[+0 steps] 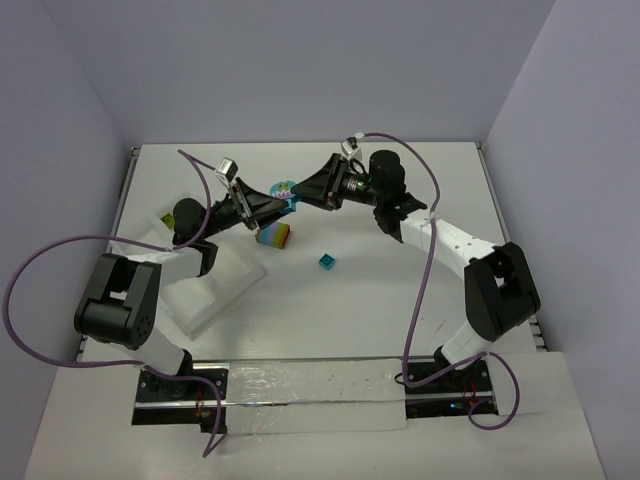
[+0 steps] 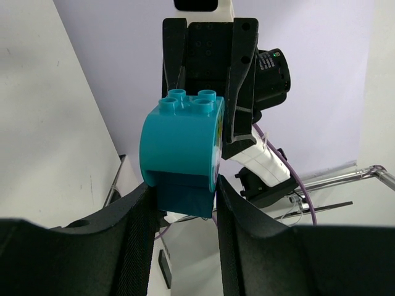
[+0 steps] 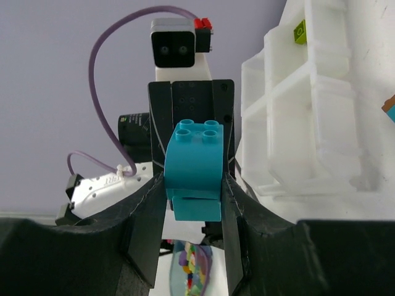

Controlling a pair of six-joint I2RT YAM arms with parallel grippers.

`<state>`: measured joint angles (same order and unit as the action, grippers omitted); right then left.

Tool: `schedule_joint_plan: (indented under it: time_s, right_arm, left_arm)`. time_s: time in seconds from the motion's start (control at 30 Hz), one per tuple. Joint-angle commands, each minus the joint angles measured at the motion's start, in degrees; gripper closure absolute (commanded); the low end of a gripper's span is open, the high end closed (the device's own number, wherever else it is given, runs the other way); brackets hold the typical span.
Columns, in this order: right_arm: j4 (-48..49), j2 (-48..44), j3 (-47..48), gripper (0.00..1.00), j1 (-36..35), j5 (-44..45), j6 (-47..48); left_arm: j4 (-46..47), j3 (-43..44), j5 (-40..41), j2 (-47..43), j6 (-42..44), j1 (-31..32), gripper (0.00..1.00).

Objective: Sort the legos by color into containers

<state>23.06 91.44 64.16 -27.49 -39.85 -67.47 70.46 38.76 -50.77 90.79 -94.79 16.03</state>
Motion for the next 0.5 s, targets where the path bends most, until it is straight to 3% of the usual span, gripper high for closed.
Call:
schedule_joint_plan:
  time_s: [0.0, 0.33, 0.4, 0.47]
  right_arm:
    - [1.9, 1.0, 0.9, 1.0, 0.1, 5.2, -5.9]
    - [4.9, 1.8, 1.9, 1.0, 0.9, 7.9, -10.5]
    - [1.1, -0.1, 1.3, 1.0, 1.5, 10.5, -7.5]
    - [-3.7, -2.2, 0.5, 1.0, 2.5, 14.1, -3.4]
  left_arm:
    - [-3.5, 0.7, -0.9, -2.8, 6.0, 0.7, 1.0]
    - [-13.8, -2.2, -0.8, -6.4, 11.6, 0.8, 1.0]
    - [-21.0, -2.3, -1.3, -8.1, 13.5, 0.8, 1.0]
    - [-32.2, -0.4, -0.4, -12.3, 20.9, 0.7, 1.0]
